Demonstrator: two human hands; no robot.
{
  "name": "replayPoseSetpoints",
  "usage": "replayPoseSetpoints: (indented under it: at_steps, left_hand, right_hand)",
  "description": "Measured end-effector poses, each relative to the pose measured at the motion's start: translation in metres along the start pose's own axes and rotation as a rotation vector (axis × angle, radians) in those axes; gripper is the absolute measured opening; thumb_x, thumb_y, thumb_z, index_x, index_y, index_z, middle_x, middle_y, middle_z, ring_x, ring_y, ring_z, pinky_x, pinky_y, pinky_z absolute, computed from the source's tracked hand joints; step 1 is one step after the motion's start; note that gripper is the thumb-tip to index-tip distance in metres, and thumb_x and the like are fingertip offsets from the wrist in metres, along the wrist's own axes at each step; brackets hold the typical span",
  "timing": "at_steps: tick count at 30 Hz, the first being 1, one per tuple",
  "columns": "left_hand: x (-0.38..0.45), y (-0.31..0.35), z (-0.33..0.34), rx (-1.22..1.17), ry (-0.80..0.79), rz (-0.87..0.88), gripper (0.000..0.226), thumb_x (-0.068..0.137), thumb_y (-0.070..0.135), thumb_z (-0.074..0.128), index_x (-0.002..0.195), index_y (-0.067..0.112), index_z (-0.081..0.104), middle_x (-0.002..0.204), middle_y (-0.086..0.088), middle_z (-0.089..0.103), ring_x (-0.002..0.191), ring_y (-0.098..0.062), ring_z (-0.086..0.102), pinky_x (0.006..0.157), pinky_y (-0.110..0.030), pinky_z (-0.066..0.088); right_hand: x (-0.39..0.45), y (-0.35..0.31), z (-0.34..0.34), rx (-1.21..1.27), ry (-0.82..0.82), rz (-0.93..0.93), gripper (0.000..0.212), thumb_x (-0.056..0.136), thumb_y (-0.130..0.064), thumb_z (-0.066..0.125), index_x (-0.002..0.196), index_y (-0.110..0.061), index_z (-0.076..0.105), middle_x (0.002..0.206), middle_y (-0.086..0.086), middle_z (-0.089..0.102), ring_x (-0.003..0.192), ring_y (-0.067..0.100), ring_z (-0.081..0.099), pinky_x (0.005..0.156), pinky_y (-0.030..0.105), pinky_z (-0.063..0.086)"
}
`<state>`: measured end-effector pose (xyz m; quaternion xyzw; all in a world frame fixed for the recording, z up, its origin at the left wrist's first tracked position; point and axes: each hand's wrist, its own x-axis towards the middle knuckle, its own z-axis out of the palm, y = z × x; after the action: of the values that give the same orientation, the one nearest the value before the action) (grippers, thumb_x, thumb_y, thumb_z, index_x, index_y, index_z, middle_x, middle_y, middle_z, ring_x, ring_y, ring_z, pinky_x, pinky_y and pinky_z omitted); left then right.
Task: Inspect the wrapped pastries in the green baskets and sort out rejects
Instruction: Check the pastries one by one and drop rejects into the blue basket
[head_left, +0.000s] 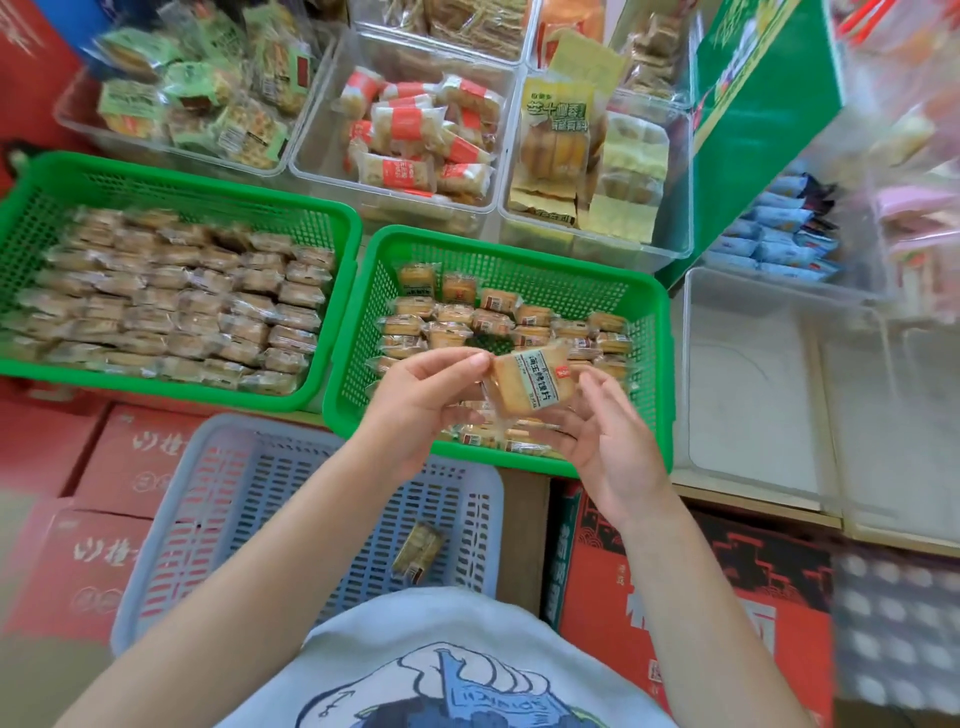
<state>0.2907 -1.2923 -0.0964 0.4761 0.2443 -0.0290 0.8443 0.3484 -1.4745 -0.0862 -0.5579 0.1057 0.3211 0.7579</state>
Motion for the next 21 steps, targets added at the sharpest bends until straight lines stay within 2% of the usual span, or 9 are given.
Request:
replayPoseSetpoints:
  at_steps: [3,7,9,10,12,14,17,21]
  left_hand:
    - [-0.013,-0.002,0.003,0.045,-0.036,0.027,0.026,0.081,0.022,0.07,0.099,0.003,0.072,0.093,-0.011,0.074,0.076,-0.017,0.07,0.054,-0.023,0.055]
    - [-0.025,-0.003,0.007,0.038,-0.064,0.041,0.025,0.084,0.024,0.071,0.098,0.004,0.073,0.095,-0.01,0.073,0.084,-0.019,0.069,0.066,-0.034,0.059]
    - [-0.03,-0.004,0.009,0.008,-0.009,0.025,0.017,0.088,0.019,0.068,0.098,0.006,0.074,0.091,-0.006,0.074,0.082,-0.017,0.07,0.063,-0.03,0.06]
    - [-0.032,-0.004,0.009,0.004,0.034,0.017,0.013,0.091,0.015,0.066,0.098,0.007,0.074,0.09,-0.005,0.075,0.08,-0.015,0.071,0.06,-0.027,0.058]
    - [-0.034,-0.008,0.009,0.024,0.122,0.009,0.012,0.094,0.012,0.065,0.098,0.009,0.075,0.089,-0.005,0.077,0.079,-0.015,0.072,0.059,-0.023,0.056]
    - [-0.035,-0.013,0.006,0.064,0.193,0.012,0.011,0.093,0.012,0.067,0.099,0.009,0.076,0.09,-0.008,0.077,0.081,-0.017,0.073,0.063,-0.025,0.058]
    - [-0.037,-0.022,0.003,0.171,0.28,0.027,0.008,0.094,0.012,0.068,0.094,0.009,0.076,0.086,-0.006,0.078,0.08,-0.019,0.075,0.067,-0.027,0.059]
    - [-0.039,-0.032,0.005,0.335,0.3,0.006,0.016,0.098,0.017,0.064,0.086,0.008,0.071,0.087,-0.01,0.076,0.083,-0.021,0.074,0.071,-0.035,0.062]
  right_hand:
    - [-0.013,-0.001,-0.001,-0.038,-0.007,-0.036,0.029,0.087,-0.032,0.058,0.111,-0.016,0.058,0.096,0.002,0.072,0.078,0.013,0.068,0.064,0.028,0.054]
    - [-0.027,-0.002,-0.006,0.068,-0.017,-0.038,0.011,0.087,-0.026,0.06,0.092,-0.017,0.059,0.093,0.004,0.073,0.081,0.017,0.068,0.065,0.029,0.053]
    - [-0.032,0.002,-0.007,0.074,-0.013,-0.067,0.008,0.087,-0.022,0.061,0.086,-0.015,0.058,0.091,0.007,0.072,0.081,0.02,0.066,0.066,0.03,0.053]
    - [-0.033,0.004,-0.007,0.01,0.017,-0.106,0.008,0.088,-0.02,0.062,0.085,-0.014,0.059,0.09,0.009,0.071,0.081,0.022,0.065,0.068,0.033,0.053]
    - [-0.037,0.011,-0.008,-0.271,0.138,-0.255,0.009,0.092,-0.015,0.066,0.084,-0.015,0.062,0.087,0.009,0.067,0.081,0.022,0.061,0.071,0.037,0.051]
    - [-0.039,0.017,-0.008,-0.514,0.258,-0.425,0.011,0.095,-0.015,0.066,0.085,-0.018,0.064,0.08,-0.001,0.065,0.075,0.012,0.058,0.071,0.03,0.049]
    - [-0.045,0.02,-0.002,-0.572,0.326,-0.539,0.012,0.097,-0.015,0.062,0.087,-0.022,0.061,0.078,-0.009,0.061,0.071,0.001,0.055,0.069,0.017,0.047]
    - [-0.045,0.031,0.001,-0.768,0.367,-0.621,0.011,0.102,-0.014,0.052,0.091,-0.016,0.052,0.079,-0.01,0.053,0.07,-0.004,0.051,0.063,0.012,0.04]
